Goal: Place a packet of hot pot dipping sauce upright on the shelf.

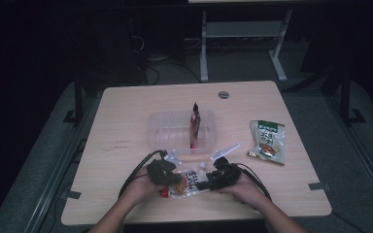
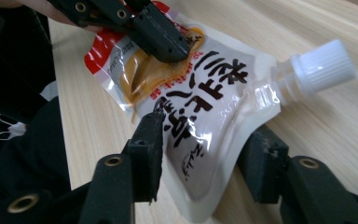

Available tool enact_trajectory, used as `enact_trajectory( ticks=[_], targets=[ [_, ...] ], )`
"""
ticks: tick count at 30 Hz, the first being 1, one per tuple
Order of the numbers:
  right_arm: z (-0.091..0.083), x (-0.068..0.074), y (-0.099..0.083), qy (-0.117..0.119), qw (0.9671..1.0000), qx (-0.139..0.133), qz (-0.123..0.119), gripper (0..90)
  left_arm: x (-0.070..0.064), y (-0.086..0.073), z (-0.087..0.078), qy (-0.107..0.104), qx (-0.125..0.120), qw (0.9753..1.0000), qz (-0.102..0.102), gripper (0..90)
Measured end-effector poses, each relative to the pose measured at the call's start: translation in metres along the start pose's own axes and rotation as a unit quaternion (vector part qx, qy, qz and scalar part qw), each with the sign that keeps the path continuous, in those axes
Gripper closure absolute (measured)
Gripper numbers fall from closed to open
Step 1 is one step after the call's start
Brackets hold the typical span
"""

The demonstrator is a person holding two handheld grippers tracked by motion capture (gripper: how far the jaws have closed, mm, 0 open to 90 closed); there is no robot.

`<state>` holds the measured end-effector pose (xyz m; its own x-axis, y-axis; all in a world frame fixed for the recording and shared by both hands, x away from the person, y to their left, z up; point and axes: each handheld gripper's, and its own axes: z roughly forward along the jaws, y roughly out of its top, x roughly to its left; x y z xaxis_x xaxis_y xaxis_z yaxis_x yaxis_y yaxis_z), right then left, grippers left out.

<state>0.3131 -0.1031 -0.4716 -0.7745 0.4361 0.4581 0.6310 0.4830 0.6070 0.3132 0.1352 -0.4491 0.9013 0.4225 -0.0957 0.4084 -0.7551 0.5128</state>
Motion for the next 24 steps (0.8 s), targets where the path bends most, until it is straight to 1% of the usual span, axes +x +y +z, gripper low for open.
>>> enact_trajectory(
  ticks=[1, 3, 5, 6, 7, 8, 10, 11, 13, 14, 15, 16, 17, 19, 20, 21, 22, 23, 24],
  targets=[
    [0.002, -0.001, 0.002, 0.008, 1.0, -0.001, 0.001, 55.1, 0.0, 0.0, 0.0, -0.001, 0.0, 1.0, -0.002, 90.0],
    [0.005, -0.002, 0.005, 0.01, 0.9999, 0.004, 0.001, 57.1, 0.0, 0.0, 0.0, -0.003, -0.004, 1.0, -0.007, 90.0],
    [0.008, -0.003, 0.007, 0.019, 0.9998, 0.006, 0.0, 60.0, 0.0, -0.001, 0.0, -0.003, -0.004, 1.0, -0.006, 90.0],
    [0.009, -0.003, 0.008, 0.018, 0.9998, 0.009, -0.003, 61.3, 0.0, -0.001, 0.0, -0.004, -0.006, 0.9999, -0.007, 90.0],
    [0.008, -0.003, 0.008, 0.019, 0.9997, 0.013, -0.003, 63.0, 0.0, -0.001, 0.0, -0.004, -0.007, 0.9999, -0.008, 90.0],
    [0.009, -0.003, 0.008, 0.026, 0.9996, 0.009, 0.003, 64.9, 0.0, -0.001, 0.0, -0.004, -0.007, 0.9999, -0.008, 90.0],
    [0.009, -0.004, 0.008, 0.028, 0.9996, 0.009, 0.001, 69.1, 0.0, -0.001, 0.0, -0.004, -0.007, 1.0, -0.004, 90.0],
    [0.009, -0.004, 0.008, 0.026, 0.9996, 0.01, -0.009, 70.8, 0.001, -0.001, -0.001, -0.003, -0.001, 1.0, 0.005, 90.0],
    [0.008, -0.002, 0.008, 0.028, 0.9995, 0.004, -0.015, 73.5, -0.001, -0.001, 0.0, -0.001, -0.007, 1.0, 0.001, 90.0],
    [0.007, -0.001, 0.009, 0.027, 0.9995, 0.004, -0.019, 74.6, 0.0, -0.001, -0.001, 0.0, -0.002, 1.0, 0.009, 90.0],
    [0.008, -0.001, 0.009, 0.027, 0.9994, 0.001, -0.022, 76.0, -0.001, -0.001, -0.001, 0.0, -0.003, 0.9999, 0.01, 90.0],
    [0.007, 0.0, 0.009, 0.024, 0.9993, 0.004, -0.027, 77.7, -0.001, -0.001, -0.001, 0.0, -0.006, 0.9999, 0.008, 90.0],
    [0.007, 0.001, 0.009, 0.024, 0.9991, 0.002, -0.035, 79.8, -0.001, -0.002, -0.002, -0.002, -0.01, 0.9999, 0.007, 90.0],
    [0.005, 0.003, 0.009, 0.02, 0.999, 0.002, -0.041, 85.0, -0.001, -0.002, -0.004, -0.006, -0.017, 0.9998, 0.005, 90.0],
    [0.005, 0.003, 0.009, 0.022, 0.999, 0.0, -0.039, 86.5, -0.001, -0.002, -0.004, -0.008, -0.021, 0.9997, 0.004, 90.0],
    [0.004, 0.003, 0.009, 0.023, 0.9989, -0.004, -0.04, 87.8, -0.001, -0.002, -0.006, -0.009, -0.018, 0.9997, 0.011, 90.0],
    [0.002, 0.002, 0.009, 0.021, 0.999, -0.006, -0.04, 88.5, -0.002, -0.002, -0.006, -0.012, -0.024, 0.9996, 0.004, 90.0],
    [0.001, 0.001, 0.009, 0.025, 0.9989, -0.011, -0.039, 88.9, -0.002, -0.002, -0.006, -0.014, -0.027, 0.9995, 0.005, 90.0],
    [-0.001, 0.0, 0.009, 0.023, 0.9988, -0.01, -0.042, 89.0, -0.002, -0.002, -0.006, -0.014, -0.031, 0.9994, 0.002, 89.9]
  ],
)
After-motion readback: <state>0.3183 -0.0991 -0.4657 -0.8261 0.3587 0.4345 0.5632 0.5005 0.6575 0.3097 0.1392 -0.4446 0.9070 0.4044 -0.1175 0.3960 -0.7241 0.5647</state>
